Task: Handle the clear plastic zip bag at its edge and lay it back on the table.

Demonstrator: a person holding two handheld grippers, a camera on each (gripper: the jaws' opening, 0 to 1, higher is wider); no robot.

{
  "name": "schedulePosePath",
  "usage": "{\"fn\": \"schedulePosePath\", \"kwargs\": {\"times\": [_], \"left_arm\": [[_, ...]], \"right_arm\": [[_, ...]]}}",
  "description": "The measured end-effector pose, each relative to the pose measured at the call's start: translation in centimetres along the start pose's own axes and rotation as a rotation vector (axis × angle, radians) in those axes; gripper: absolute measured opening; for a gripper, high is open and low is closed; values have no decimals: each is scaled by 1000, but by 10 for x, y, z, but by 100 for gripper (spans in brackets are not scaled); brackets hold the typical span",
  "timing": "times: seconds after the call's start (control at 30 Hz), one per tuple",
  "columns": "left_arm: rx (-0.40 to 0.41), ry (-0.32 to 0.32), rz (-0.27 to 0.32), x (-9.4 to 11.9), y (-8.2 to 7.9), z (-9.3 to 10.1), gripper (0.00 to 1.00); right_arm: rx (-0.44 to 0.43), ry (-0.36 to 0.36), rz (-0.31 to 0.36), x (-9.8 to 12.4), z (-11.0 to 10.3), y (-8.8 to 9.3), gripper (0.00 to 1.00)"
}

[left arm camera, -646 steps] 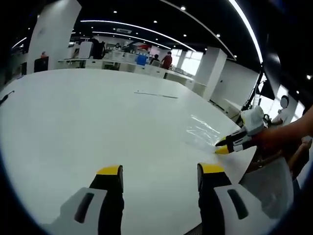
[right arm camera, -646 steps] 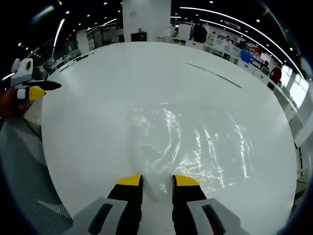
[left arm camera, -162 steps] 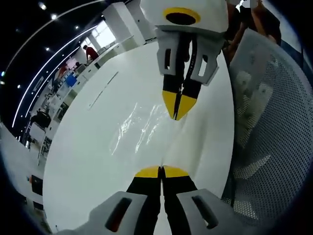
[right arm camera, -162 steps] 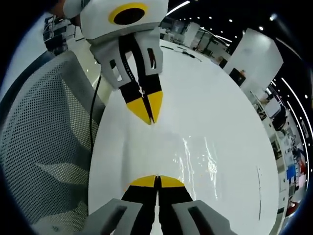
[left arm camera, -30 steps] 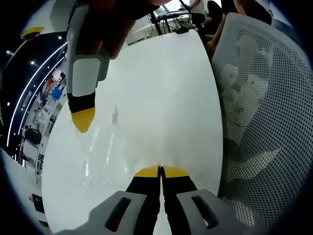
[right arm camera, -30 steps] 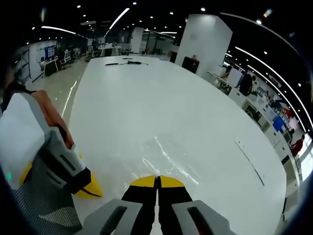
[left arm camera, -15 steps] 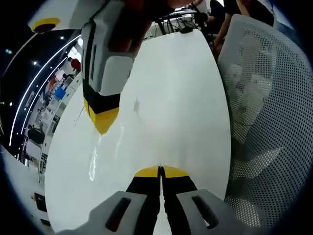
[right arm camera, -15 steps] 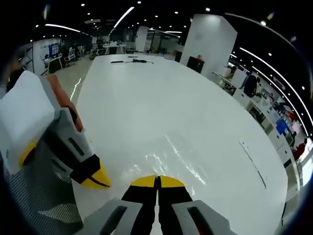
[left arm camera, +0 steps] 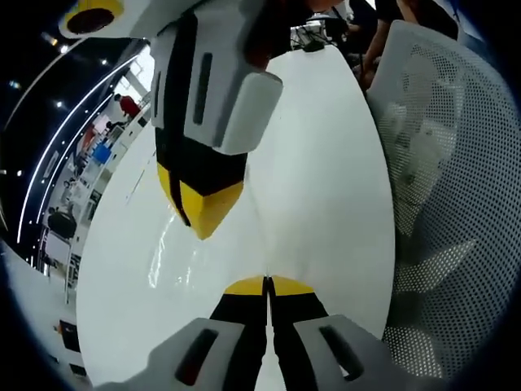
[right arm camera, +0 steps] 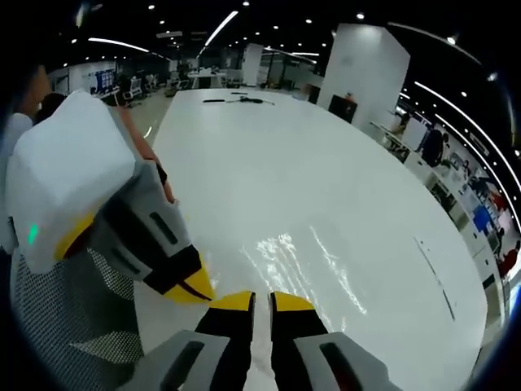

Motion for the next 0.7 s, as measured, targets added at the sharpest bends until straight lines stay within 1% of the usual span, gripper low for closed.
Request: {"fn": "schedulePosePath", "kwargs": {"times": [0.37, 0.57, 0.7], "left_arm": [[-12, -2, -4, -2, -1, -6, 0], [-19, -2, -11, -8, 1, -10, 0], [-20, -6, -14, -11, 1, -12, 0]], "right_arm": [[-18, -36, -16, -1, -13, 12, 4], [-46, -20, -11, 4, -20, 14, 4], [-65, -10, -11, 10, -25, 20, 4]]}}
Point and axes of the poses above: the point that each gripper's makers call its tool centre point, and the gripper's own axes: x roughly backward along the fingers, z roughly to its right, y roughly out of its underside, the point moved 10 cm from there along x, roughly backward along the fingers, and after that the axes turned 12 degrees about x, right-handed, at the moved point
